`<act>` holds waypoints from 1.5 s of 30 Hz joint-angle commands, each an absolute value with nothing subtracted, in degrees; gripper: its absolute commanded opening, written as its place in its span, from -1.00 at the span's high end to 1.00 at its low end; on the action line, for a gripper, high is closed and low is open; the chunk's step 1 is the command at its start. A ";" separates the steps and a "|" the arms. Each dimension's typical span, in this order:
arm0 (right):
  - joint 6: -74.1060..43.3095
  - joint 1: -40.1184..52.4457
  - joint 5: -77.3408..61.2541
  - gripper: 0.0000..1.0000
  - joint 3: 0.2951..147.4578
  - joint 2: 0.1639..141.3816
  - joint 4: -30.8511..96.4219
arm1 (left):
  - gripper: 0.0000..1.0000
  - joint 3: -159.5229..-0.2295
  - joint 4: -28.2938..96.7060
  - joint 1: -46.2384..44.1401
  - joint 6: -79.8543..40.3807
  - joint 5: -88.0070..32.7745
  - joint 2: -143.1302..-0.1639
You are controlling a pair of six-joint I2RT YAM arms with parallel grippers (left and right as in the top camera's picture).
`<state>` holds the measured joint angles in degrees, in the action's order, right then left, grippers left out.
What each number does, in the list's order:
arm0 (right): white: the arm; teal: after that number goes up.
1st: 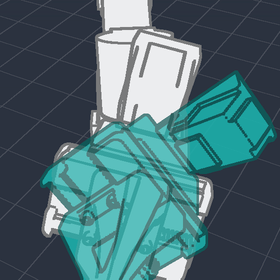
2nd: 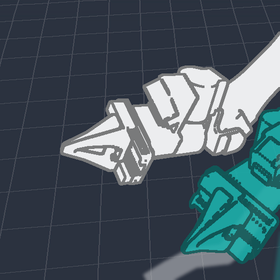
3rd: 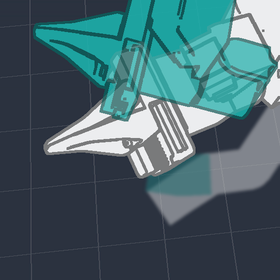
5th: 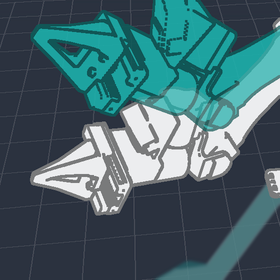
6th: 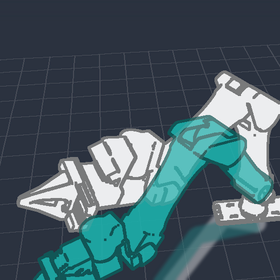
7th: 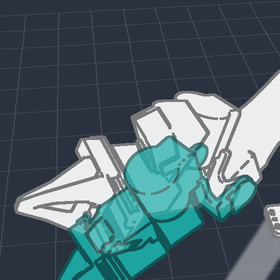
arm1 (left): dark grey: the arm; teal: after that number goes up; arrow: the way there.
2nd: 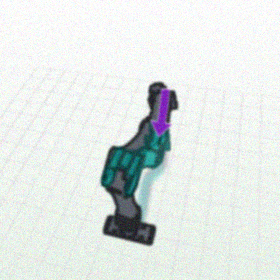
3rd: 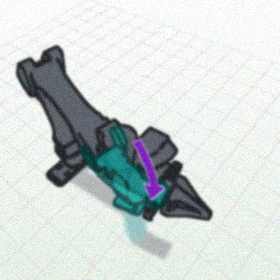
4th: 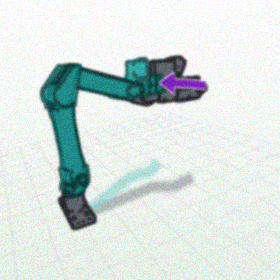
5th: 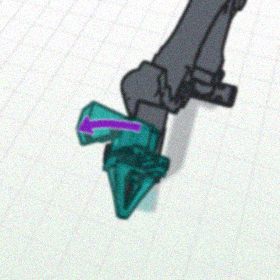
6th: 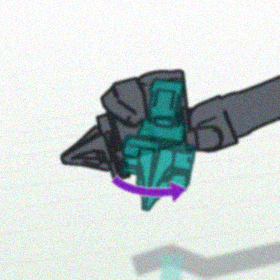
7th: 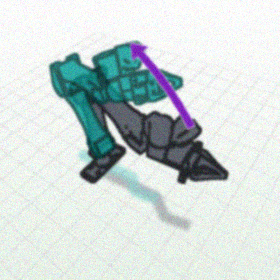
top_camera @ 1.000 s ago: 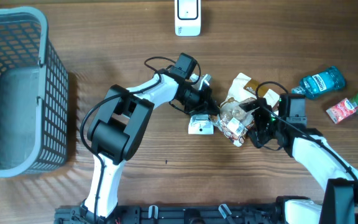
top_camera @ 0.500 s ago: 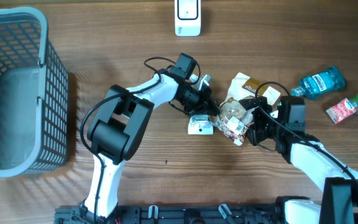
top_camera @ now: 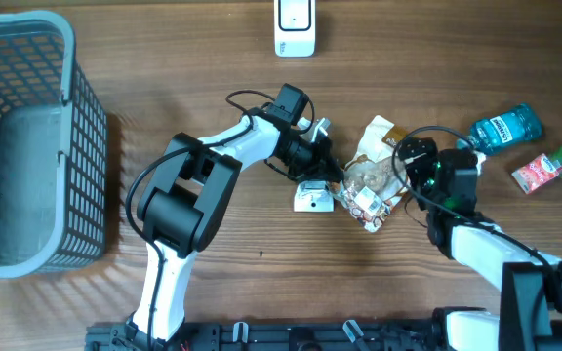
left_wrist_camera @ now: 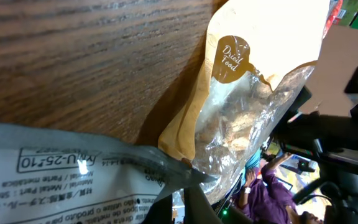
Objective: Scan the item barcode
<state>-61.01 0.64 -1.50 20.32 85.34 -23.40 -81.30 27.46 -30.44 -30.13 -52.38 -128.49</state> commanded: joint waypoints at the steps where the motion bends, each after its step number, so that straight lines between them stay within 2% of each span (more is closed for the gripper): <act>1: -54.54 -0.08 -6.79 -0.99 14.52 94.48 -18.94 | 0.92 -79.83 28.99 -30.39 -30.46 -46.37 -131.72; 9: -50.92 -0.08 -23.53 -1.00 14.52 102.61 -21.19 | 0.92 -79.83 29.02 -30.39 -30.44 -46.37 -131.72; 12: -51.57 -0.10 -25.15 -0.99 14.55 102.54 -18.81 | 0.92 -79.83 29.19 -30.39 -30.46 -46.39 -131.72; 15: -57.10 -0.25 -23.97 -0.99 14.61 102.50 -12.32 | 0.92 -79.83 29.19 -30.39 -30.46 -46.39 -131.72; 19: -56.55 -0.89 -24.08 -1.00 14.61 101.86 -7.51 | 0.92 -79.83 29.21 -30.39 -30.28 -46.39 -131.72; 22: -53.23 -0.89 -26.98 -1.00 14.63 101.23 -5.72 | 0.92 -79.83 29.21 -30.37 -30.26 -46.39 -131.72; 28: -39.38 -0.89 -37.87 -1.00 14.63 101.14 -5.61 | 0.92 -79.83 29.19 -30.37 -30.26 -46.39 -131.72; 33: -39.07 -0.89 -39.97 -0.98 14.61 101.14 -1.78 | 0.92 -79.83 29.19 -30.44 -30.26 -46.39 -131.72; 35: -39.27 -0.89 -39.88 -0.79 14.61 101.14 -1.98 | 0.92 -79.83 29.21 -30.44 -30.26 -46.39 -131.72; 36: -39.24 -0.89 -39.62 -0.54 14.61 101.14 -2.37 | 0.92 -79.83 29.23 -30.44 -30.28 -46.39 -131.72; 38: -40.95 -0.89 -36.95 -0.27 14.61 101.14 -2.28 | 0.92 -79.83 29.26 -30.46 -30.28 -46.39 -131.70; 39: -41.47 -0.89 -35.75 -0.21 14.61 101.14 -2.24 | 0.92 -79.83 29.41 -30.48 -30.26 -46.39 -131.70; 41: -42.70 -0.89 -32.47 -0.29 14.61 101.14 -2.26 | 0.92 -79.83 29.67 -30.48 -30.26 -46.39 -131.72; 45: -45.23 -0.91 -25.61 -0.88 14.61 101.14 -2.52 | 0.92 -79.83 30.28 -30.48 -30.24 -46.37 -131.70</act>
<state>-41.39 -2.31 -53.60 22.37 93.54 -8.58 -81.30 29.12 -30.44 -30.11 -52.36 -128.49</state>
